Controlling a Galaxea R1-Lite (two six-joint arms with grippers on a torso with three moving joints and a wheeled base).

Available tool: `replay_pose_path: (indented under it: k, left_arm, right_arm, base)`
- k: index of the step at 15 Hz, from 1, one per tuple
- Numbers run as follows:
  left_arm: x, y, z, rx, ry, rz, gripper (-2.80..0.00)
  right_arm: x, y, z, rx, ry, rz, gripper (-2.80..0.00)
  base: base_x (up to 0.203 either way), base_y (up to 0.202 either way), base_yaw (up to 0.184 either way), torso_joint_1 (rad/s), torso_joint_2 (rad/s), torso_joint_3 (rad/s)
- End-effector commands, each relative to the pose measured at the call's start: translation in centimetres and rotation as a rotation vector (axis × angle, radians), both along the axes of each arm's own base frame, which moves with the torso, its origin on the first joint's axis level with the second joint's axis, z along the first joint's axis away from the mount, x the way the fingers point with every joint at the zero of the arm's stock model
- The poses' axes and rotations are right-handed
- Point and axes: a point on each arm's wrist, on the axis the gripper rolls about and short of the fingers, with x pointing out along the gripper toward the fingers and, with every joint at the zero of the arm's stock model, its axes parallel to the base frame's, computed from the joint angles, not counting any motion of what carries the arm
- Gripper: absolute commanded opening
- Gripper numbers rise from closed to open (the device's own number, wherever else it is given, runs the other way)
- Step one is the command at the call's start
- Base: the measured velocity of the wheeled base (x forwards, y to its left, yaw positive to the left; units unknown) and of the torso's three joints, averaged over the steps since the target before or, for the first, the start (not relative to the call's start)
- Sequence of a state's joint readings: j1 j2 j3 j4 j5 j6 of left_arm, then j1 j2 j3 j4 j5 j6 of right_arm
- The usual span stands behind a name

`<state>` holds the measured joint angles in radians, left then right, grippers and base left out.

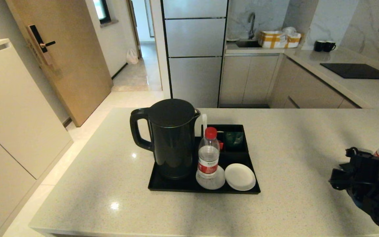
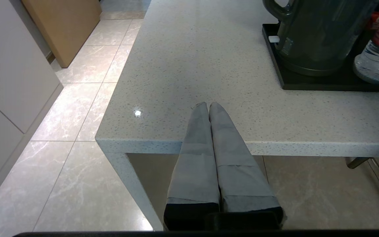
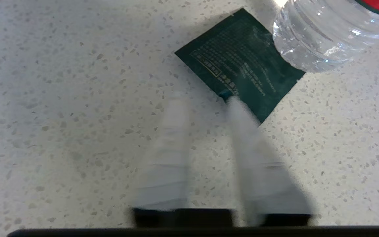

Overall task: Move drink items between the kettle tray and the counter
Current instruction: Return the tea bag to its original position

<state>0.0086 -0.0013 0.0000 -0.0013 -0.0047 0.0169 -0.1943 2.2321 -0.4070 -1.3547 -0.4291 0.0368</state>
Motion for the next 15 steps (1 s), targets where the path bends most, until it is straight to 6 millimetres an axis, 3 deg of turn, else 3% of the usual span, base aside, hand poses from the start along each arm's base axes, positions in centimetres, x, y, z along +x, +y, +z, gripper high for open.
replay_pose_path:
  k: [1,7,11,15]
  left_arm:
    - [0.0,0.0,0.0,0.000,0.003,0.001,-2.80]
    - [0.0,0.0,0.0,0.000,0.003,0.001,-2.80]
    - [0.0,0.0,0.0,0.000,0.003,0.001,-2.80]
    - [0.0,0.0,0.0,0.000,0.003,0.001,-2.80]
  right_arm:
    - [0.2,0.0,-0.3,0.000,-0.001,-0.003,0.00]
    - [0.7,-0.3,0.2,-0.018,-0.034,-0.023,0.00]
    - [1.3,-2.1,0.1,-0.049,-0.044,-0.086,0.00]
    - [1.4,-2.4,-0.2,-0.064,-0.026,-0.087,0.00]
  base:
    - [0.000,0.000,0.000,0.000,0.00,0.000]
    - [0.000,0.000,0.000,0.000,0.00,0.000]
    - [0.000,0.000,0.000,0.000,0.00,0.000]
    - [0.000,0.000,0.000,0.000,0.00,0.000]
